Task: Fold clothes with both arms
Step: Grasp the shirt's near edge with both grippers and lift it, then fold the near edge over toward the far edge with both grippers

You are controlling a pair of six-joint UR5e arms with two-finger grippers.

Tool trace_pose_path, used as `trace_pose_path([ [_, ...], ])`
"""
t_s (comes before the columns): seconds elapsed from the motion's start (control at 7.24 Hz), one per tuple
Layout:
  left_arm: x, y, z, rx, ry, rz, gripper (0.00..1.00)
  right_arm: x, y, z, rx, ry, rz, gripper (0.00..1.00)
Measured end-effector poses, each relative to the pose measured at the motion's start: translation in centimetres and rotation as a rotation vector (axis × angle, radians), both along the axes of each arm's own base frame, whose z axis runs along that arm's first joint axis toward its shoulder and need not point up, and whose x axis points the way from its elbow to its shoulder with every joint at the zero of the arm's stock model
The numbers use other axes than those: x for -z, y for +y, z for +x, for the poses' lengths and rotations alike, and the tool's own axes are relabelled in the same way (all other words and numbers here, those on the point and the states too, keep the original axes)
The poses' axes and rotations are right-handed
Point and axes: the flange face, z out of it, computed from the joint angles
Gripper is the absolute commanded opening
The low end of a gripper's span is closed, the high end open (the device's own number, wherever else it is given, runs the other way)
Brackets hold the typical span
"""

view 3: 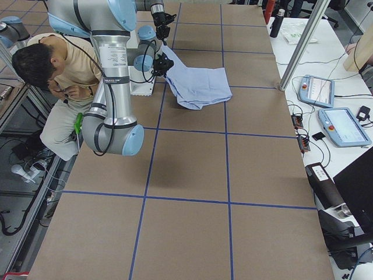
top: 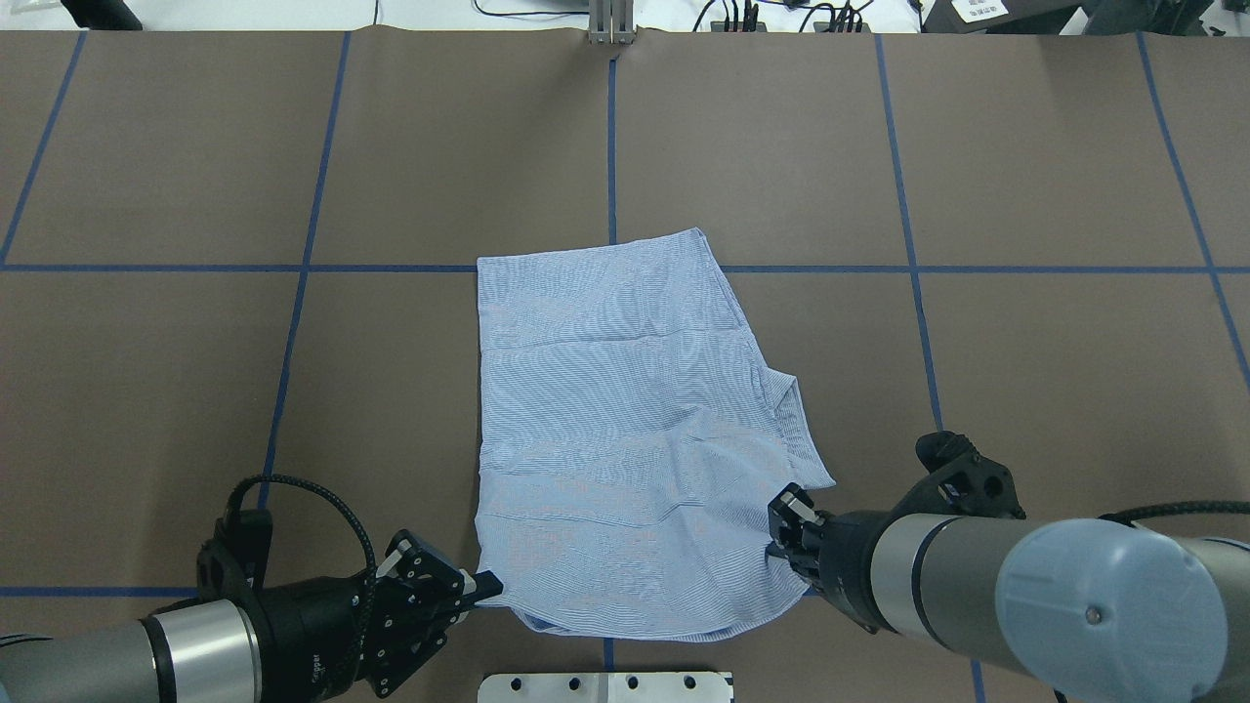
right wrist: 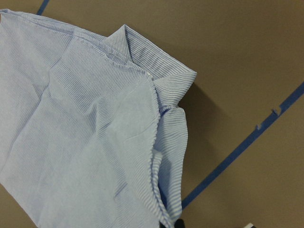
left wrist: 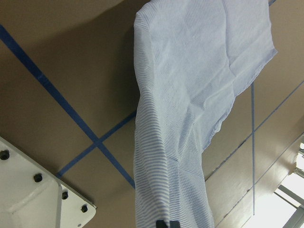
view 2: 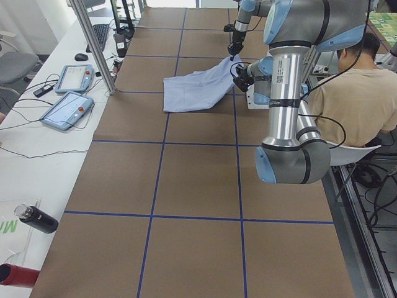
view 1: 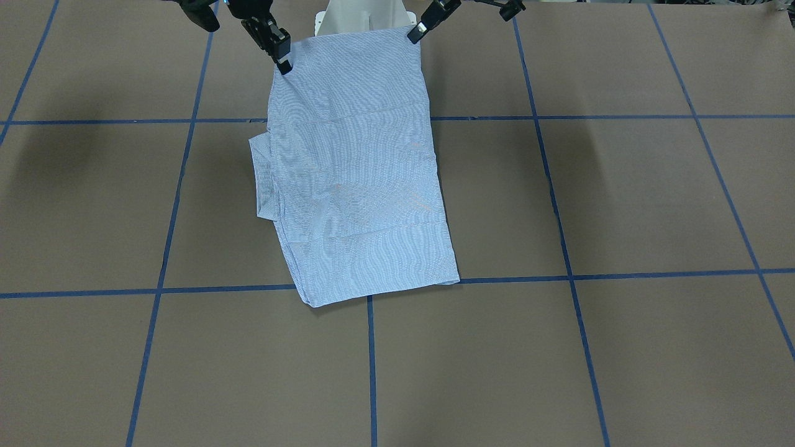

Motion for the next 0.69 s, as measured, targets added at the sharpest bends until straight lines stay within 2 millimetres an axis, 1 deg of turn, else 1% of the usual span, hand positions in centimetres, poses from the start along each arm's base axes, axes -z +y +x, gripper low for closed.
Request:
trace_pose_path([
  [0.14, -0.2, -1.3, 0.3, 0.03, -0.015, 0.025, 0.0, 0.3, -2.3, -0.4, -0.013, -0.004, -0.021, 0.0],
  [0.28, -0.5, -3.3, 0.9, 0.071, -0.037, 0.054, 0.0, 0.4, -4.9, -1.5, -0.021, -0.001, -0.049, 0.0],
  [0.41, -0.9, -5.8, 1.5, 0.105, -0.06, 0.076, 0.0, 0.1, -7.4, -2.4, -0.024, 0.012, -0.073, 0.0],
  [0.55, -1.2, -8.6, 2.3, 0.123, -0.087, 0.101, 0.0, -0.7, -9.3, -2.9, -0.022, 0.034, -0.076, 0.0],
  [0.69, -1.7, -11.1, 2.9, 0.139, -0.113, 0.119, 0.0, -1.2, -10.7, -3.1, -0.023, 0.051, -0.07, 0.0],
])
